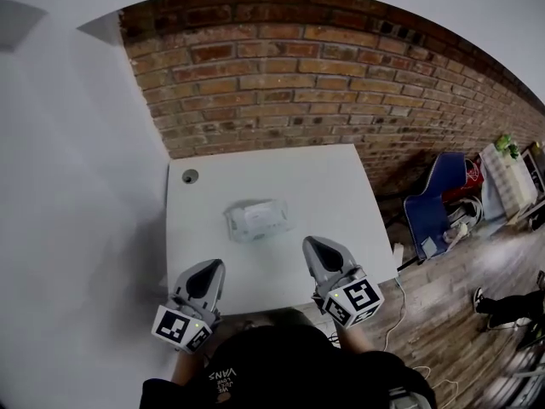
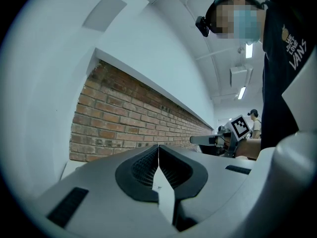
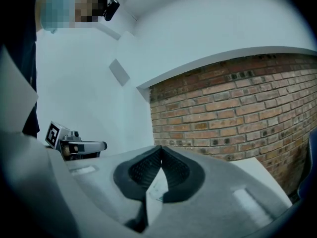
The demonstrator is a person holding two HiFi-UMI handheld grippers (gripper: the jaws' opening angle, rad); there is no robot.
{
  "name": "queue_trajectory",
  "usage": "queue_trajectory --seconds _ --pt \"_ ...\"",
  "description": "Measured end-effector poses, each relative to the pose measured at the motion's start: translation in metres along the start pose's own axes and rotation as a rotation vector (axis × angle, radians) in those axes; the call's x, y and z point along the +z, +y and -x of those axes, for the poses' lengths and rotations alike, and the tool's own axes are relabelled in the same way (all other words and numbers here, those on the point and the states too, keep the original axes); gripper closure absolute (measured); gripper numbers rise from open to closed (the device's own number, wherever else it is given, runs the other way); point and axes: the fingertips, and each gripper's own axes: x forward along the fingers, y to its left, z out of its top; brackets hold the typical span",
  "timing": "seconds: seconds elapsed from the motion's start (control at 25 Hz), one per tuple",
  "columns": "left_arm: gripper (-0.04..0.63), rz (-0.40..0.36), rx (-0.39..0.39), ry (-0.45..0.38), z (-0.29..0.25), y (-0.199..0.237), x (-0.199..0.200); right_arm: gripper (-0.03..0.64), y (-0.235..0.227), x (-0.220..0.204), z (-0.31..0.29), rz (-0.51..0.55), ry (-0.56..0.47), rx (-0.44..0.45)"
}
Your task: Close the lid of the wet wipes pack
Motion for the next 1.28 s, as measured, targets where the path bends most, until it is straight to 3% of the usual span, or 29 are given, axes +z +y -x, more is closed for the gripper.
queue_trajectory --seconds 0.28,0.76,0.96,1.28 --pt "0.597 -0.055 0.029 0.014 -0.035 0.020 -0.022 0.618 -0.028 -0.003 -0.022 -0.001 0.016 0.020" --pt "0.597 -0.084 0.015 0.154 -0.105 0.025 -0.057 0.618 -0.070 -0.015 -0.056 -0.014 0.048 0.056" --pt "0.596 -0.170 -0.018 0.185 -0.124 0.037 -0.086 0.618 -0.076 -0.029 -0.069 -0.024 0.079 0.079" --pt "0.596 -0.171 0.000 0.256 -0.150 0.054 -0.109 0.618 -0.079 -0.050 -0.093 -0.038 0.130 0.124"
